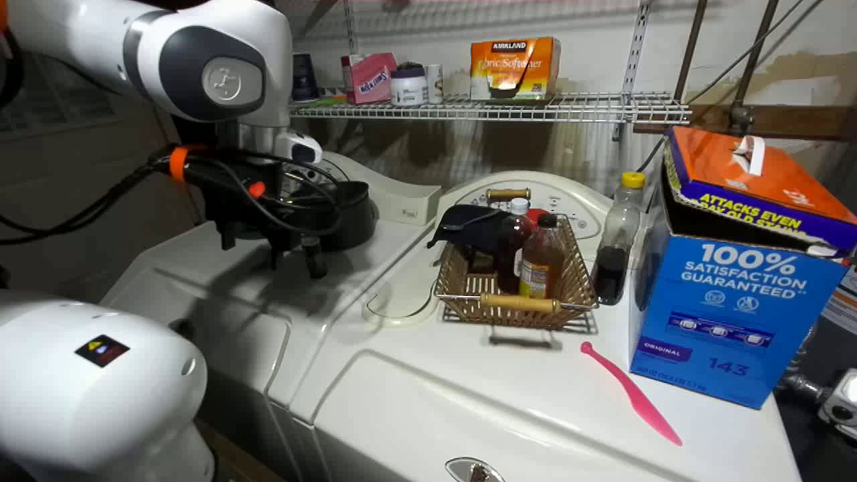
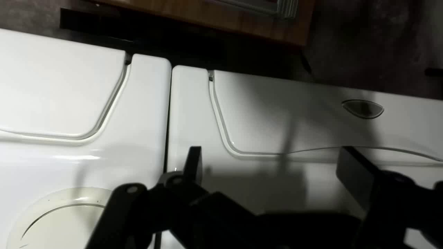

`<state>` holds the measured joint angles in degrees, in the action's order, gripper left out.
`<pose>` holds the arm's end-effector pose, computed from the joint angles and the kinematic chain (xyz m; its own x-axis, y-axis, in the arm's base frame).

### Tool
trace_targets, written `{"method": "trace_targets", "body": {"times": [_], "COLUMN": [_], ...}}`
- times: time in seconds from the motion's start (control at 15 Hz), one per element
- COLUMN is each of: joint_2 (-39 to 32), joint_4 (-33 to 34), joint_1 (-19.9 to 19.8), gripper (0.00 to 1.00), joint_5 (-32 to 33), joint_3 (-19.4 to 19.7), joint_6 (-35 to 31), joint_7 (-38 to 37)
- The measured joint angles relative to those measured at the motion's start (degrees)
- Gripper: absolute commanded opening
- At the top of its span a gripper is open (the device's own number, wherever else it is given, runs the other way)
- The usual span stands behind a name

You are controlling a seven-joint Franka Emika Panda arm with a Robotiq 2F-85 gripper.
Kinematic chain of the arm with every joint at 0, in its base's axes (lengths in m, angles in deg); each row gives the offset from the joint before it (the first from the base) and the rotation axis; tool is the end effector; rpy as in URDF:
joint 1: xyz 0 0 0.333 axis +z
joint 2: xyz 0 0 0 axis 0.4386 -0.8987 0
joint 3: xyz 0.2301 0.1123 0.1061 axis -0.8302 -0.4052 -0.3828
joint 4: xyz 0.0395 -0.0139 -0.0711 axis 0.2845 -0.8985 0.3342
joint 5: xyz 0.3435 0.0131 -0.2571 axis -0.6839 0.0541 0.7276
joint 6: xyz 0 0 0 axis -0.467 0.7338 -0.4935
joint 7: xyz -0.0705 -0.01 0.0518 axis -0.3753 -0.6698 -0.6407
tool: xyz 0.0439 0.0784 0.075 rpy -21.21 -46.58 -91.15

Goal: Press a button on the left side of the right washing machine

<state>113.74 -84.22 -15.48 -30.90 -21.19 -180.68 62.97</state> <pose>0.3407 0.0856 0.3743 0.9746 0.1877 -0.1223 0.1555 -0.9597 -0.2339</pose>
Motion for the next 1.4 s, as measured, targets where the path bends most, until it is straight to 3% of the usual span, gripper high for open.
{"method": "trace_targets", "body": {"times": [1.07,1.4], "joint_2": [0.0,-1.7], "joint_4": [0.0,3.5], "joint_1": [-0.2,-3.4], "gripper": [1.00,1.00], "joint_5": [0.0,5.5], "joint_3": [-0.2,0.2], "joint_6": [0.0,-0.1], "joint_7": [0.0,1.4]}}
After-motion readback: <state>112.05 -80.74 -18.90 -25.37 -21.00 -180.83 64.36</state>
